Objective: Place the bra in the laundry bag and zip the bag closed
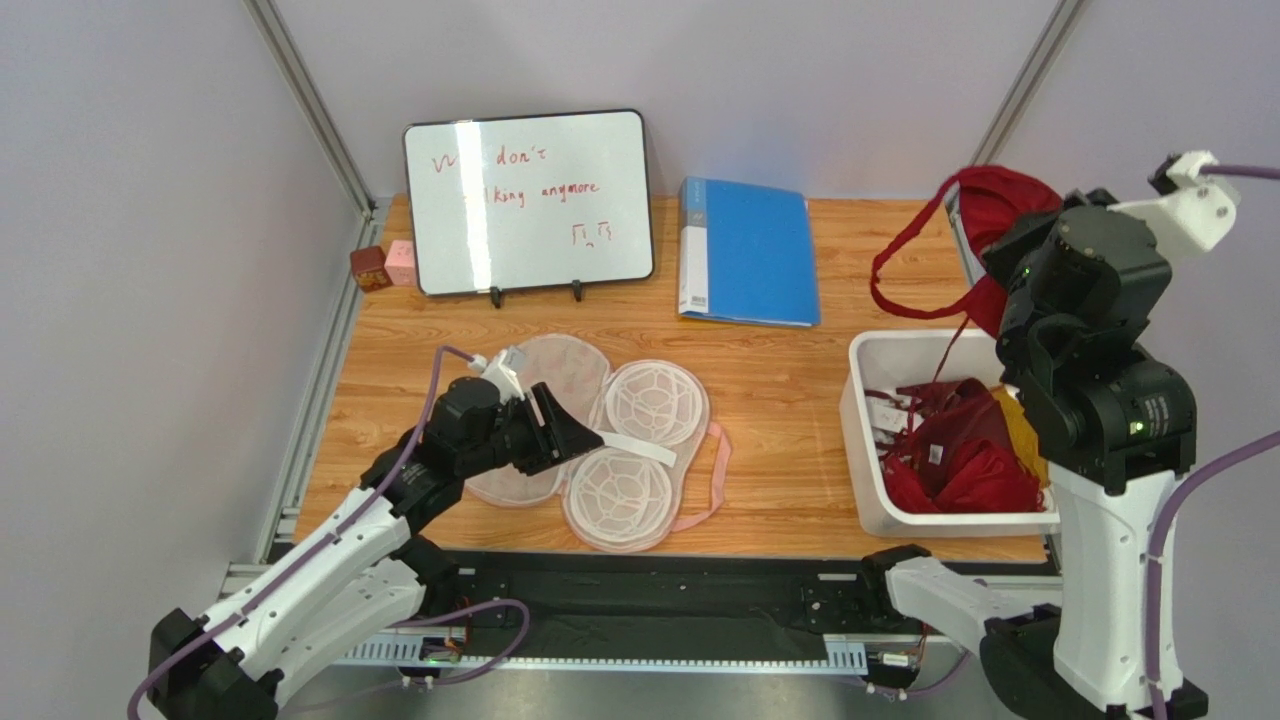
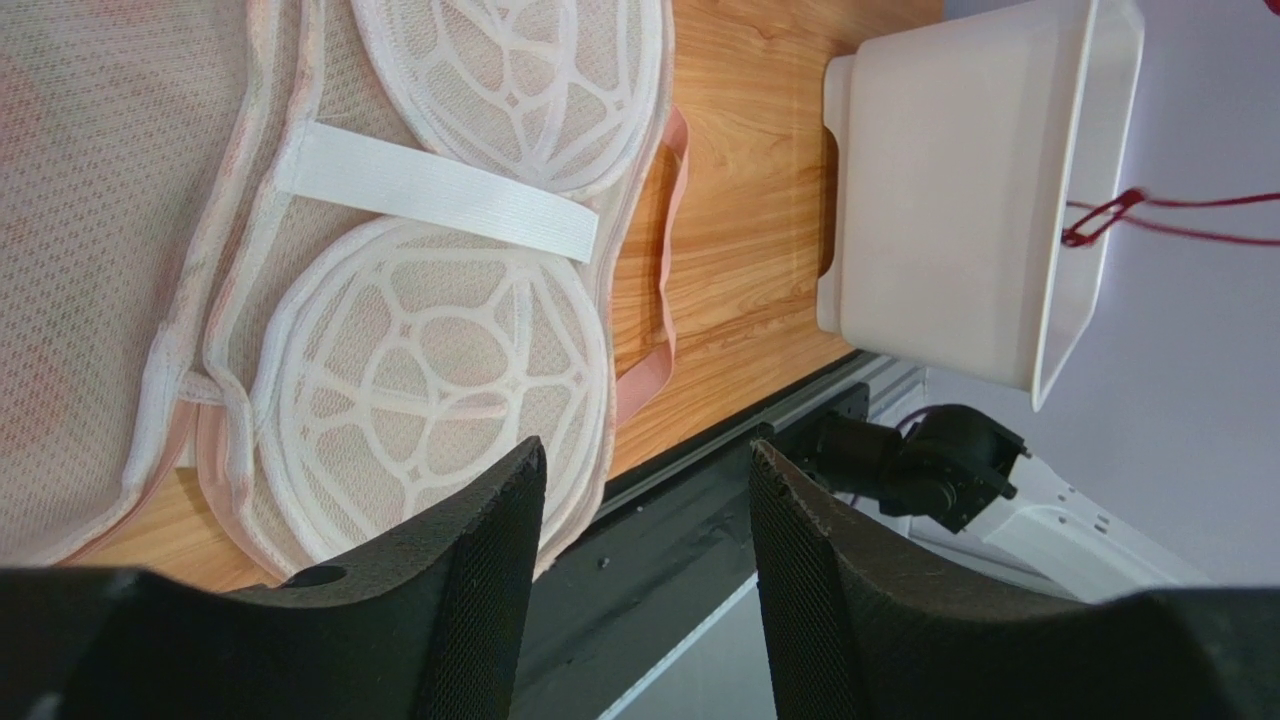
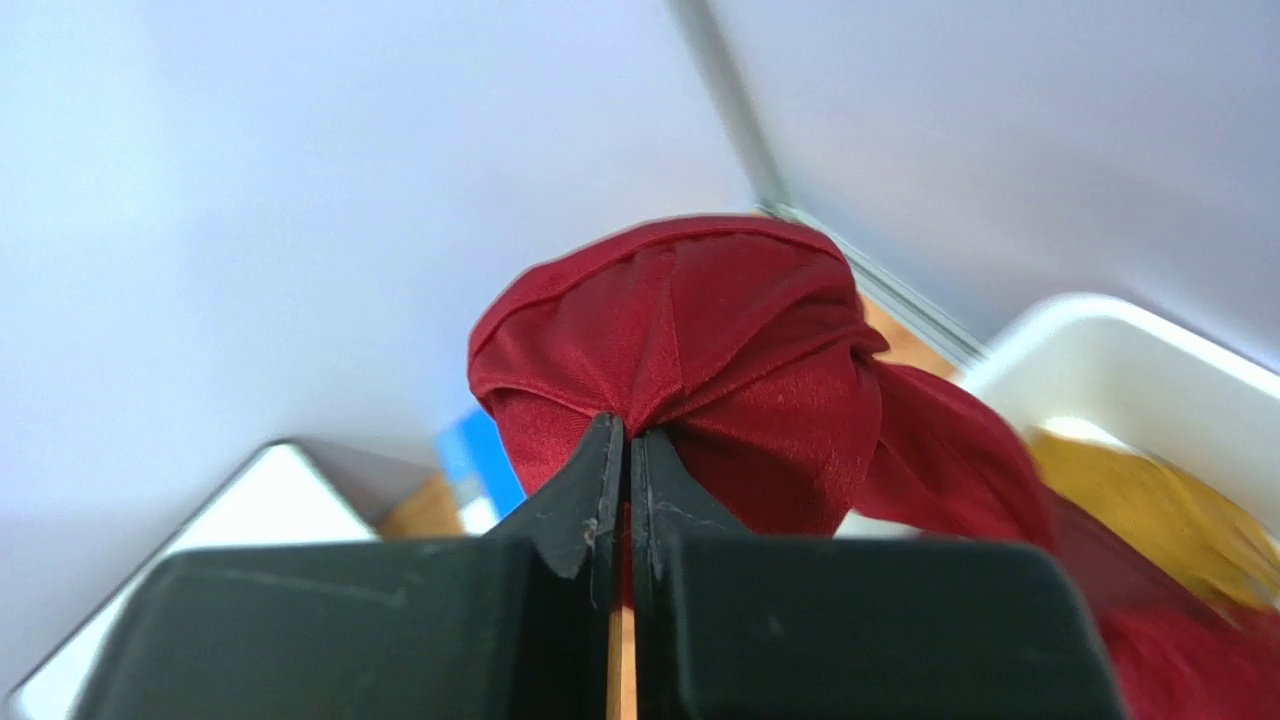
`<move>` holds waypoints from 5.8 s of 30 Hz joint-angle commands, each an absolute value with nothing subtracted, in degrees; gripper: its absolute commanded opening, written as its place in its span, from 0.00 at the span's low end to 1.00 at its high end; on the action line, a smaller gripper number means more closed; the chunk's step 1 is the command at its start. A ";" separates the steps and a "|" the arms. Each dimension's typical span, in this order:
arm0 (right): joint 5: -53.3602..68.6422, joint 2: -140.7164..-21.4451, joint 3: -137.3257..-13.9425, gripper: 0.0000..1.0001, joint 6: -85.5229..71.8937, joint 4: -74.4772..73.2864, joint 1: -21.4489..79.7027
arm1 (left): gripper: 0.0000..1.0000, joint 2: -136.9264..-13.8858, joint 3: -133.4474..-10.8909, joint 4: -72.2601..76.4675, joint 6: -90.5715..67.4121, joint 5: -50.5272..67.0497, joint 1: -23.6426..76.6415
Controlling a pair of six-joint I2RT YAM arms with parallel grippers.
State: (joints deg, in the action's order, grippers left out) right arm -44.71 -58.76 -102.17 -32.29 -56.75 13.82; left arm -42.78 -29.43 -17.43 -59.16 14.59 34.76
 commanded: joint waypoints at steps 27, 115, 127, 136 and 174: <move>22.40 -88.68 -102.83 0.00 -27.51 -20.30 33.31 | 0.59 -25.05 -40.43 -44.03 -57.92 -2.02 34.72; 23.03 -79.80 -93.87 0.00 -31.47 -11.16 45.35 | 0.59 -17.14 -39.46 -49.48 -60.47 -4.83 34.72; 25.49 -81.83 -99.31 0.00 -32.43 -11.78 44.65 | 0.59 -17.31 -39.73 -49.48 -60.29 -5.19 34.72; 25.84 -81.91 -101.60 0.00 -32.08 -12.13 44.74 | 0.59 -17.93 -39.81 -48.95 -60.21 -5.01 34.72; 11.08 -76.11 -62.05 0.00 -32.79 8.79 46.50 | 0.61 -15.56 -40.25 -51.41 -60.82 -2.99 34.72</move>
State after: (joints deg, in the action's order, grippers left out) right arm 14.13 -75.88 -60.86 -34.22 1.23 46.48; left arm -15.84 -39.07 -51.64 -60.31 -3.99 34.79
